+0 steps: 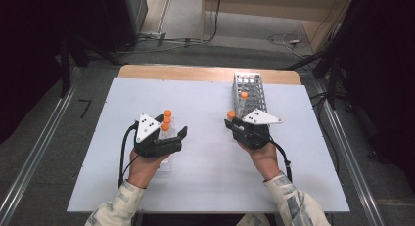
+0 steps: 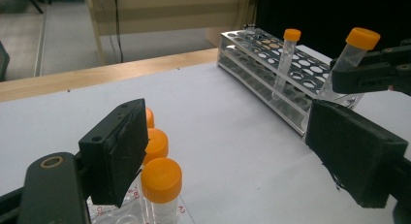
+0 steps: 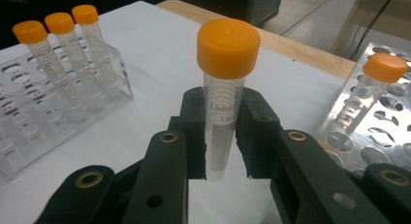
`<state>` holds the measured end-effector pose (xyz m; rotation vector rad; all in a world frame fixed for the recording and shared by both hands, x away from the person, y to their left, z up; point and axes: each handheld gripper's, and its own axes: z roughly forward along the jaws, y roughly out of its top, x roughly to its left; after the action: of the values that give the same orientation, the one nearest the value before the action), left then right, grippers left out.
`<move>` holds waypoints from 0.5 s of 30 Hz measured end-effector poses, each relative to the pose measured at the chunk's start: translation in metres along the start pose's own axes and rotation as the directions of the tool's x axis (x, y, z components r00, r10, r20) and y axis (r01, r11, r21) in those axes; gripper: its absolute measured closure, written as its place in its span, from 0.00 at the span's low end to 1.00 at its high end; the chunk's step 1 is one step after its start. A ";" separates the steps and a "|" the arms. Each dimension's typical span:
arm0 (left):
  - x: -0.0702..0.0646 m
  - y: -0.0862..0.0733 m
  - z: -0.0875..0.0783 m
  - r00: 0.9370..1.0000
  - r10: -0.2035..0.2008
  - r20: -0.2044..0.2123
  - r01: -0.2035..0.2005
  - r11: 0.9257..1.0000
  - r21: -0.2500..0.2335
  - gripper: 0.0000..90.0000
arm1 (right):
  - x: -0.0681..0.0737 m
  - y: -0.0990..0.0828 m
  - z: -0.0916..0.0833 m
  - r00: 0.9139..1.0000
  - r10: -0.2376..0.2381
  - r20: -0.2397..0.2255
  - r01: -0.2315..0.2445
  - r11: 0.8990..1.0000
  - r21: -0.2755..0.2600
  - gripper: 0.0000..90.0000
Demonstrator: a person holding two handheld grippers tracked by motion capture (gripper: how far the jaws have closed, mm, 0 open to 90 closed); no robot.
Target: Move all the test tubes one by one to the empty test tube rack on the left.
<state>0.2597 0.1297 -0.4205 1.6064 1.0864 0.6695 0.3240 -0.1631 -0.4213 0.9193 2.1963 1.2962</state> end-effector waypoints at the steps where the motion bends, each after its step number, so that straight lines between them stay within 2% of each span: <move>1: 0.000 0.000 0.000 1.000 0.000 -0.001 0.000 1.000 -0.001 0.18 | 0.002 0.000 0.001 1.000 -0.005 -0.007 0.005 1.000 0.001 0.79; 15: -0.003 0.001 -0.002 1.000 0.001 0.006 -0.001 1.000 -0.014 0.18 | 0.026 -0.005 0.011 0.997 -0.042 -0.069 0.044 0.999 0.025 0.79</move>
<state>0.2575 0.1281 -0.4186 1.5961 1.0743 0.6709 0.3115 -0.1390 -0.4314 0.8446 2.2781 1.2991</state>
